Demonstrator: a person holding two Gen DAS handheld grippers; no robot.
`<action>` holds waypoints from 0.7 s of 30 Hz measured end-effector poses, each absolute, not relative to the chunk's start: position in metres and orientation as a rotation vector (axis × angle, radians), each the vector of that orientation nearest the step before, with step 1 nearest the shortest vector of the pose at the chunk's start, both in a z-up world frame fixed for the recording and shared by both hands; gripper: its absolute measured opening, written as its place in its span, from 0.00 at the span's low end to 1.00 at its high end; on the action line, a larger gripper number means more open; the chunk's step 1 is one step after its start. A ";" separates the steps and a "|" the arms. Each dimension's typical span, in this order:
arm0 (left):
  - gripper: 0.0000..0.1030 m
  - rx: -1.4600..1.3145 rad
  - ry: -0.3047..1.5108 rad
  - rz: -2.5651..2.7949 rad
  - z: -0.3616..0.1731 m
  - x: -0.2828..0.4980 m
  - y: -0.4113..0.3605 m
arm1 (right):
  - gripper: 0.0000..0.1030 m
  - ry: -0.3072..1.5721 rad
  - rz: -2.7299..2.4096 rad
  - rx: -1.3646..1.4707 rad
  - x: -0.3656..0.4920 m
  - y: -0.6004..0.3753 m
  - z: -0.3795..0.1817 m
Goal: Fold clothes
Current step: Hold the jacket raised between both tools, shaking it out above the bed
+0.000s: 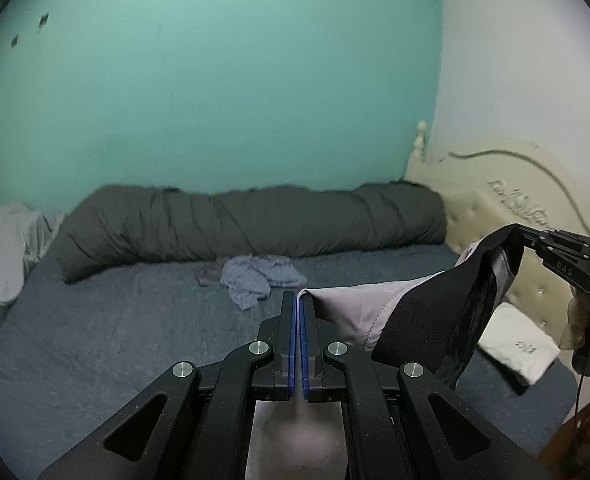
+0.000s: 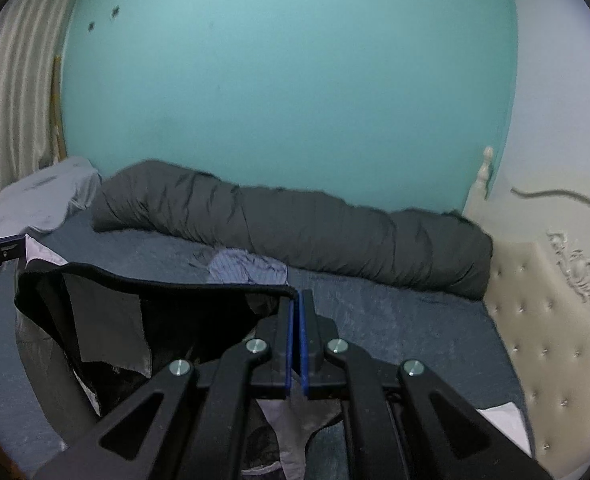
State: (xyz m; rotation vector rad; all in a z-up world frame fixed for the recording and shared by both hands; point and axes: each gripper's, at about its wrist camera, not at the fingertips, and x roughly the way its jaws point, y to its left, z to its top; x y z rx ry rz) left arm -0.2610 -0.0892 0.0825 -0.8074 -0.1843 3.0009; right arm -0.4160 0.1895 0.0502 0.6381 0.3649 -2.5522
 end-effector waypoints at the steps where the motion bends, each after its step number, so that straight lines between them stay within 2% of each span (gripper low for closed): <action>1: 0.01 -0.826 -0.198 2.997 0.072 -0.274 -0.091 | 0.02 0.373 -2.549 0.655 -0.427 0.184 0.040; 10: 0.01 -1.041 -0.269 2.957 -0.037 -0.386 -0.115 | 0.02 0.433 -2.512 0.819 -0.518 0.139 -0.060; 21: 0.01 -1.278 -0.331 2.897 -0.170 -0.477 -0.146 | 0.02 0.461 -2.464 0.973 -0.592 0.102 -0.175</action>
